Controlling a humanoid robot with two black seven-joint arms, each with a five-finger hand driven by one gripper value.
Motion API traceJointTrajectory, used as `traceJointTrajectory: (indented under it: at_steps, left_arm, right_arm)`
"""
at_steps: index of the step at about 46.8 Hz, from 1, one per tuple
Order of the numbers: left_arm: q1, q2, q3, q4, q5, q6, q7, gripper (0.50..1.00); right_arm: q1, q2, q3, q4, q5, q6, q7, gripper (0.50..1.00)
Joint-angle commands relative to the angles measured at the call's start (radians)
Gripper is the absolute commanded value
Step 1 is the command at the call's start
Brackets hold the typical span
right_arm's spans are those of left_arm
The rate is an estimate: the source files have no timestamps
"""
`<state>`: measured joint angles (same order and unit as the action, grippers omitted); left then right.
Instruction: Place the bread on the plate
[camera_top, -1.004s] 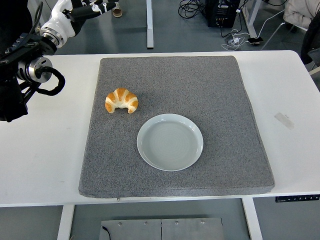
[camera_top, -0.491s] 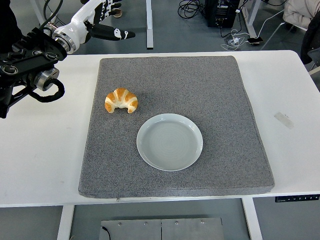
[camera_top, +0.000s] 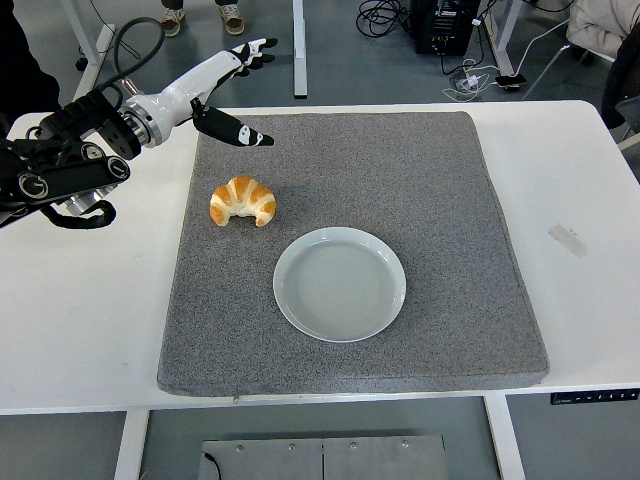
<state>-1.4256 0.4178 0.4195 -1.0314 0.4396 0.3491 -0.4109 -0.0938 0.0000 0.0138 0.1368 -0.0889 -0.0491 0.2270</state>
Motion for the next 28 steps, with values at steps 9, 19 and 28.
traceJointTrajectory:
  at_steps: [9,19,28]
  left_arm:
    - [-0.016,0.033,0.082,-0.035,0.021,0.021,0.001,0.968]
    - [-0.016,0.035,0.15,-0.033,0.094,0.025,0.001,0.969]
    - [-0.01,0.018,0.214,-0.03,0.097,0.117,0.001,0.969]
  right_arm:
    - [0.0,0.0,0.0,0.0,0.0,0.0,0.0,1.0]
    - [0.0,0.0,0.0,0.001,0.0,0.0,0.0,1.0]
    - [0.0,0.0,0.0,0.0,0.0,0.0,0.0,1.0]
